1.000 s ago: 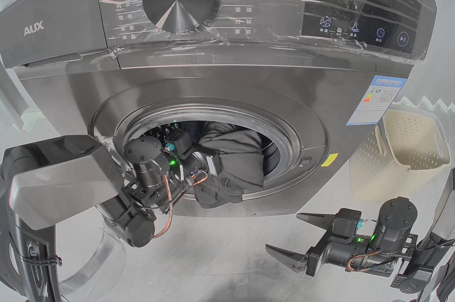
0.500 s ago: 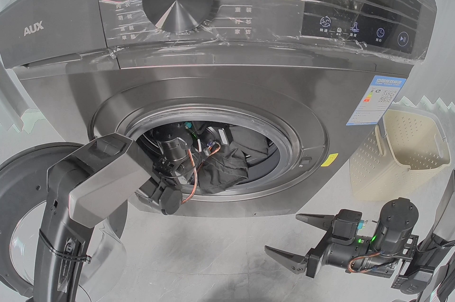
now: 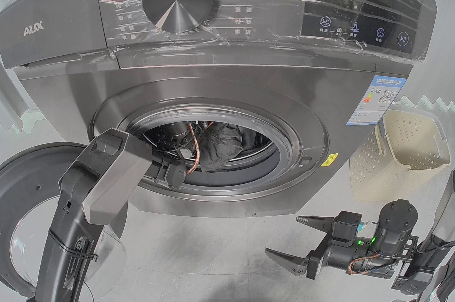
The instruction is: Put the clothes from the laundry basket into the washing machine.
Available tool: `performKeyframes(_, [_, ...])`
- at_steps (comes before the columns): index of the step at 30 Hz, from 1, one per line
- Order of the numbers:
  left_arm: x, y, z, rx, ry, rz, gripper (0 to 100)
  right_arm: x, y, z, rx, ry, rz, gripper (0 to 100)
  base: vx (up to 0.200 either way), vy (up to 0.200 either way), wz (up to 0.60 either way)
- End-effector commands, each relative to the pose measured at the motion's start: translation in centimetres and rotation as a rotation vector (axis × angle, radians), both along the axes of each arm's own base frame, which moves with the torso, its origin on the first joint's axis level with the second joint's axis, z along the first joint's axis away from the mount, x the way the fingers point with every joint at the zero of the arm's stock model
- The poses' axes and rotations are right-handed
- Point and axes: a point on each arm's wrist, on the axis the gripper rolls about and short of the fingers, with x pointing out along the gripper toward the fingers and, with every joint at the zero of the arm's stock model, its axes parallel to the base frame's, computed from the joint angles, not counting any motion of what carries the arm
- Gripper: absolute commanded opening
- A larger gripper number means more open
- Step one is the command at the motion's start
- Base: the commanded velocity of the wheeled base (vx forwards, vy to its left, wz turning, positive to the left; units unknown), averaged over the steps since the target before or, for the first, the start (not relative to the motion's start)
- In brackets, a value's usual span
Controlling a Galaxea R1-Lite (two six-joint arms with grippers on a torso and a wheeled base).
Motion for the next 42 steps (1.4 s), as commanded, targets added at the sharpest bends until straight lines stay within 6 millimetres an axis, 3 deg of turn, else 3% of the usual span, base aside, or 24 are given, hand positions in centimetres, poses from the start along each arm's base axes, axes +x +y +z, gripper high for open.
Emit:
performKeyframes(1, [0.1,-0.2,-0.3,-0.003,0.002,-0.002,100,0.0,0.0,-0.1,-0.004,0.004,0.001,100,0.0,0.0,0.0])
performKeyframes(7, [-1.2,-0.1,-0.9,0.017,0.081,-0.016,100,0.0,0.0,-0.1,-0.004,0.004,-0.001,100,0.0,0.0,0.0])
performKeyframes(11, [-4.7,0.4,-0.8,0.11,0.244,-0.074,100,0.1,0.0,-0.1,-0.003,0.003,-0.002,100,0.0,0.0,0.0])
performKeyframes(17, [-7.8,0.6,-1.3,0.198,0.391,-0.163,100,0.0,0.0,-0.1,-0.003,0.003,0.001,100,0.0,0.0,0.0])
performKeyframes(23, [-8.3,0.6,-3.1,0.26,0.476,-0.179,100,0.0,0.0,-0.1,-0.003,0.003,0.002,100,0.0,0.0,0.0])
performKeyframes(25, [-7.8,0.5,-5.0,0.285,0.507,-0.18,100,0.0,0.0,-0.1,-0.004,0.004,0.002,100,0.0,0.0,0.0])
performKeyframes(29, [-6.6,0.3,-6.1,0.299,0.511,-0.17,100,0.0,0.1,-0.1,-0.002,0.002,0.002,100,0.0,0.0,0.0])
performKeyframes(30, [-6.6,0.3,-6.1,0.299,0.511,-0.17,0,0.0,0.1,-0.1,-0.002,0.002,0.002,100,0.0,0.0,0.0])
performKeyframes(38, [-4.5,-0.3,-6.5,0.306,0.522,-0.153,0,0.1,0.1,0.0,0.002,-0.002,0.002,100,0.0,0.0,0.0])
performKeyframes(42, [-1.9,-1.2,-5.3,0.24,0.429,-0.099,0,0.1,0.2,0.1,0.008,-0.007,0.005,100,0.0,0.0,0.0])
